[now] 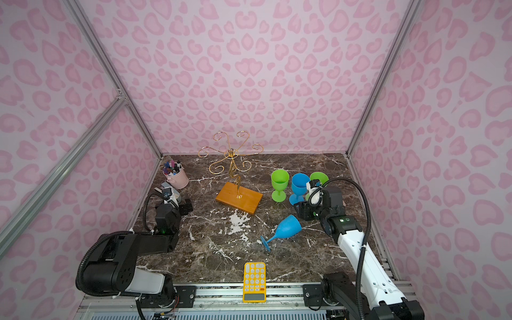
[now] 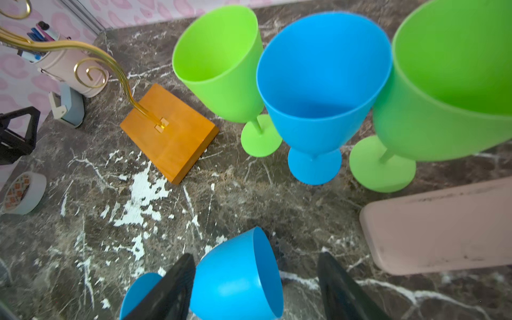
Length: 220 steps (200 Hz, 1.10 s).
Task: Take the wine glass off the wine glass rack
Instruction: 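Grasp the tipped-over blue glass with the right gripper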
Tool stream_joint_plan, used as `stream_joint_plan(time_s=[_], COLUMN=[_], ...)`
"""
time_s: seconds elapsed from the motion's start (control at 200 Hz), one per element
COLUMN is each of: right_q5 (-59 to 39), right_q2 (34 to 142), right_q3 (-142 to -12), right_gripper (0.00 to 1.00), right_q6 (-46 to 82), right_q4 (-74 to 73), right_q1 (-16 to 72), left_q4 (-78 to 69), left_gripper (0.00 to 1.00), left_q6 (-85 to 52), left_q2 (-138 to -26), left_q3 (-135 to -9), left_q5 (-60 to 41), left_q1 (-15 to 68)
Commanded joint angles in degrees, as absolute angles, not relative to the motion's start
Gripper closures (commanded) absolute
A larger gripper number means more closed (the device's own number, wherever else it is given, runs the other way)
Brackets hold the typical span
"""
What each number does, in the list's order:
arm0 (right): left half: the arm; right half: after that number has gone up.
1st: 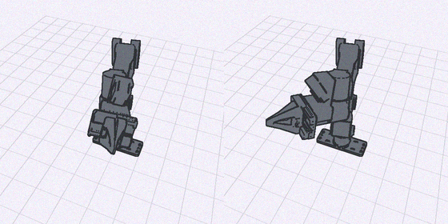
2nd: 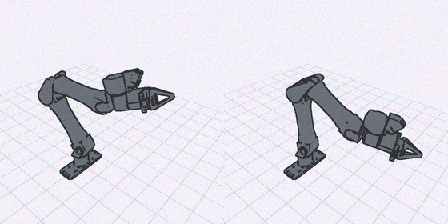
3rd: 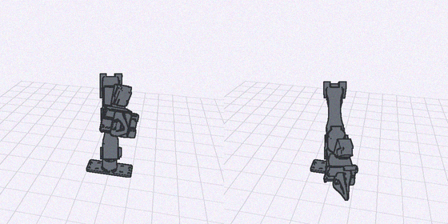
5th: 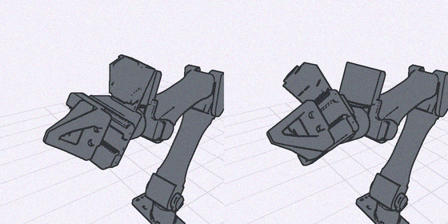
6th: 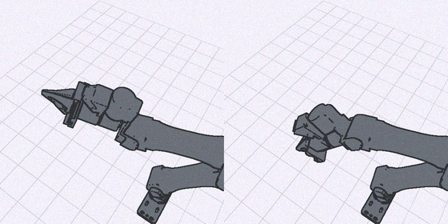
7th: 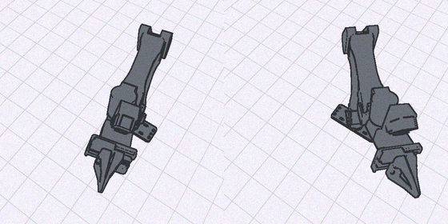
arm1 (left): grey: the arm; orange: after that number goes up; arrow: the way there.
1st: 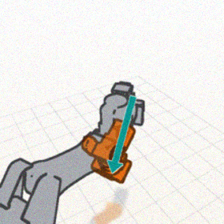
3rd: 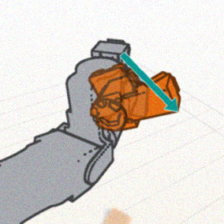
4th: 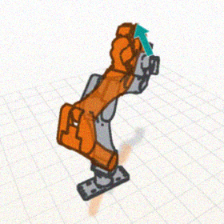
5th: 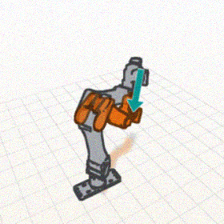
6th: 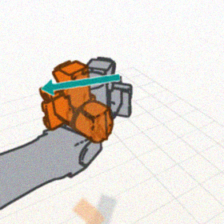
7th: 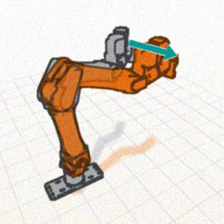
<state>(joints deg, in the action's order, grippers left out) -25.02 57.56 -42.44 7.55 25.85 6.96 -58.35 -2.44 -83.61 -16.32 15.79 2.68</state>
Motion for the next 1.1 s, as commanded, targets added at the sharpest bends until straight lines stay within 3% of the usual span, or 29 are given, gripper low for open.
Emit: stream_joint_plan(time_s=[0.0, 0.225, 0.55, 0.68, 0.825, 1.095], right_q5=[-32.11, -37.72, -45.56, -49.79, -52.30, -48.36], right_q2=[61.40, 71.84, 76.21, 76.81, 76.39, 72.31], right_q3=[-42.65, -42.68, -40.32, -39.28, -39.06, -45.63], right_gripper=[0.29, 0.33, 0.38, 0.48, 0.68, 0.95], right_q6=[8.44, 7.76, 8.68, 10.68, 12.05, 11.91], right_q4=[32.12, 29.98, 27.33, 23.68, 21.55, 26.82], right_q1=[6.69, 5.68, 3.00, 2.96, 3.06, 4.56], left_q4=[-58.89, -58.71, -58.36, -58.27, -58.19, -58.15], left_gripper=[0.03, 0.03, 0.03, 0.03, 0.03, 0.03], left_q6=[-2.64, -2.29, -2.36, -2.37, -2.37, -2.37], left_q2=[-83.81, -83.58, -83.67, -83.70, -83.72, -83.72], left_q3=[-17.05, -17.05, -17.23, -17.31, -17.31, -17.40], left_q5=[15.38, 14.28, 13.97, 13.80, 13.80, 13.71], left_q1=[2.61, 2.46, 2.32, 2.27, 2.21, 2.20])
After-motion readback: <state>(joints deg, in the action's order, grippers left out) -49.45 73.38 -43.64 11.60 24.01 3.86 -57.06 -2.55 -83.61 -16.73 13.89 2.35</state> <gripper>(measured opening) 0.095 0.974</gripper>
